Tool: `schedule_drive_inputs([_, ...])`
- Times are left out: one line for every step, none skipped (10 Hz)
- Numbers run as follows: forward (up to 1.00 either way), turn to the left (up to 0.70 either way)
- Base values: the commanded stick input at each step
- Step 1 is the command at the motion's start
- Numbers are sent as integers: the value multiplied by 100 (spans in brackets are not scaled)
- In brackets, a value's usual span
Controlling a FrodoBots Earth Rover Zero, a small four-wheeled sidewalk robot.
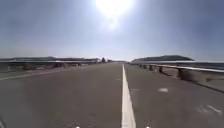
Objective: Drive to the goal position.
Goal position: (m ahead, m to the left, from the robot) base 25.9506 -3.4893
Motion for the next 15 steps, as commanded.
schedule_drive_inputs([70,0])
schedule_drive_inputs([70,0])
schedule_drive_inputs([70,0])
schedule_drive_inputs([70,0])
schedule_drive_inputs([70,0])
schedule_drive_inputs([70,0])
schedule_drive_inputs([70,0])
schedule_drive_inputs([70,0])
schedule_drive_inputs([70,0])
schedule_drive_inputs([70,0])
schedule_drive_inputs([70,0])
schedule_drive_inputs([70,0])
schedule_drive_inputs([70,0])
schedule_drive_inputs([70,0])
schedule_drive_inputs([70,0])
